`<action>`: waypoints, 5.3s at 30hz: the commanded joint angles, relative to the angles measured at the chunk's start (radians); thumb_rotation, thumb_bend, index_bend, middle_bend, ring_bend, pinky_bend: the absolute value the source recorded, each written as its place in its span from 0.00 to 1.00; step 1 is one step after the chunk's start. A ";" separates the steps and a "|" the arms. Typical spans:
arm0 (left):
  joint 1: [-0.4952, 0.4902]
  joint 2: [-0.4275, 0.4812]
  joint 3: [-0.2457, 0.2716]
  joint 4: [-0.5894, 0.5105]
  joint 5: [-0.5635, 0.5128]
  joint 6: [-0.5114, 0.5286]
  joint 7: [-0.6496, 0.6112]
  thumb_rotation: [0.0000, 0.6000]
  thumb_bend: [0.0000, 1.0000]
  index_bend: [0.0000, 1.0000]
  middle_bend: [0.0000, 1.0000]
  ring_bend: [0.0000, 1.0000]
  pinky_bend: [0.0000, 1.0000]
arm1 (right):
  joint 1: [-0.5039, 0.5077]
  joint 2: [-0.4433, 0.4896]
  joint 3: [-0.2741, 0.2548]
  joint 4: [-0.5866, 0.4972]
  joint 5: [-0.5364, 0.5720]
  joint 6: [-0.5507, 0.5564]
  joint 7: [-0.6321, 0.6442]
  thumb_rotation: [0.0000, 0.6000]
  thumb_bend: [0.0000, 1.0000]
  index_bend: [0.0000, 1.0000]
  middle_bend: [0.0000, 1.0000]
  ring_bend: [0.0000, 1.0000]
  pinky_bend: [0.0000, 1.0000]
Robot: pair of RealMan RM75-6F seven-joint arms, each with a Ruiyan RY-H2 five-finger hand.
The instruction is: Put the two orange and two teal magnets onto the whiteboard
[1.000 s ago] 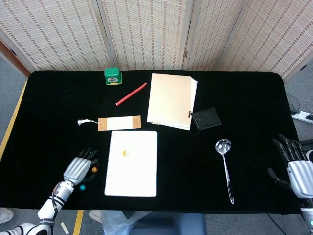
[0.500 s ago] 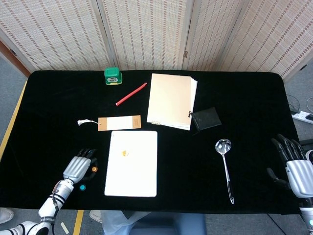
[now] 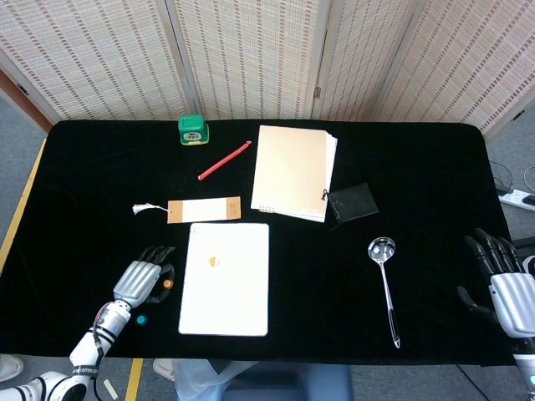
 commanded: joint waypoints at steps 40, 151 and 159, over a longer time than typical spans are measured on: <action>-0.218 -0.112 -0.123 0.083 -0.295 -0.183 0.180 1.00 0.40 0.45 0.11 0.00 0.00 | -0.005 -0.009 0.005 0.035 0.021 -0.004 0.039 1.00 0.37 0.00 0.00 0.00 0.00; 0.025 0.112 0.054 -0.140 0.035 0.079 0.008 1.00 0.39 0.40 0.11 0.00 0.00 | 0.005 -0.004 0.005 0.002 -0.002 -0.001 0.014 1.00 0.37 0.00 0.00 0.00 0.00; 0.114 0.149 0.122 -0.123 0.093 0.163 -0.032 1.00 0.39 0.43 0.11 0.00 0.00 | 0.011 -0.006 0.002 -0.007 -0.015 -0.003 0.005 1.00 0.37 0.00 0.00 0.00 0.00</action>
